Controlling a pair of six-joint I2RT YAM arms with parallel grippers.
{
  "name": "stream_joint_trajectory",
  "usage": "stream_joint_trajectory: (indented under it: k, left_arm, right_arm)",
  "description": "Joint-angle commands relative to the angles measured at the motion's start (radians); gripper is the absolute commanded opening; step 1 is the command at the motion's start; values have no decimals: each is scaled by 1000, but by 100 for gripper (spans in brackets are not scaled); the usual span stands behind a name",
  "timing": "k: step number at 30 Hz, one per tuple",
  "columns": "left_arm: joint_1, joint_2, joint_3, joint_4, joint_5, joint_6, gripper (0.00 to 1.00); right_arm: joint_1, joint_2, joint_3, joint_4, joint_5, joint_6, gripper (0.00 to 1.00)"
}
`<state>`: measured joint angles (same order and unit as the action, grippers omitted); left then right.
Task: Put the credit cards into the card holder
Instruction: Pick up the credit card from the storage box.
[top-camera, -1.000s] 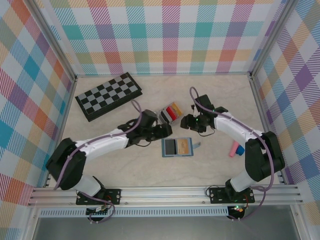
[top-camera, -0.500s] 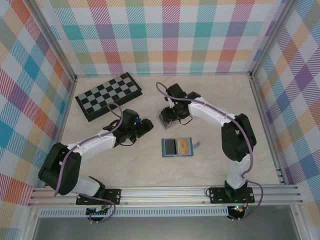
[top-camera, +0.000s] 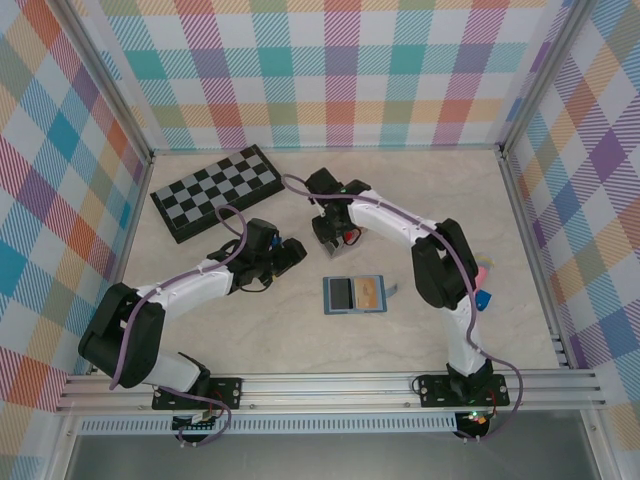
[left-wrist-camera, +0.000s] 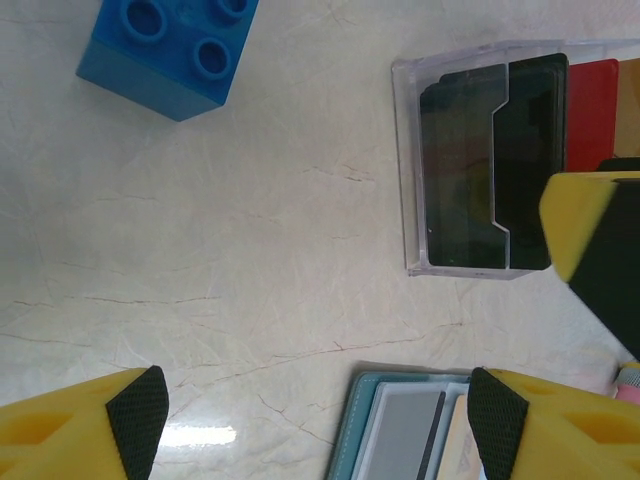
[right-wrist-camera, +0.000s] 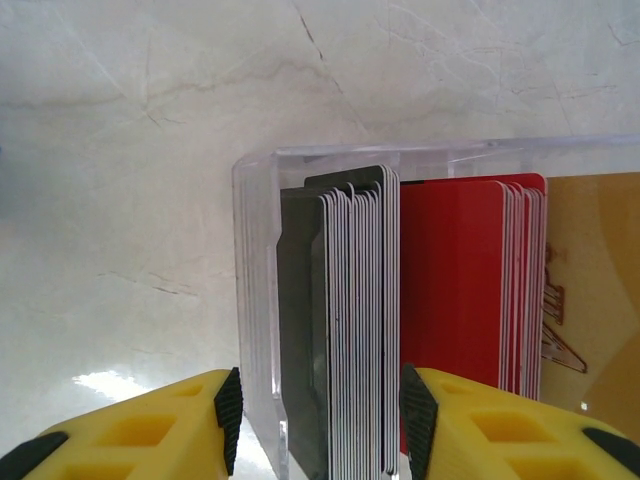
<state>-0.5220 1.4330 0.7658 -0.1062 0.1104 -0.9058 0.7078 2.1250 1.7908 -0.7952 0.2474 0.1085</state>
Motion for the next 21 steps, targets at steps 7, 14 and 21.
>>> stream_joint_trajectory:
  k: [7, 14, 21]
  left_arm:
    - [8, -55, -12, -44, -55, -20, 81]
    - [8, -58, -17, -42, -49, -25, 81]
    - [8, -56, -20, -41, -45, -28, 81]
  right_arm:
    - [40, 83, 70, -52, 165, -83, 46]
    - [64, 80, 58, -17, 310, -100, 44]
    - [64, 44, 34, 15, 336, -115, 37]
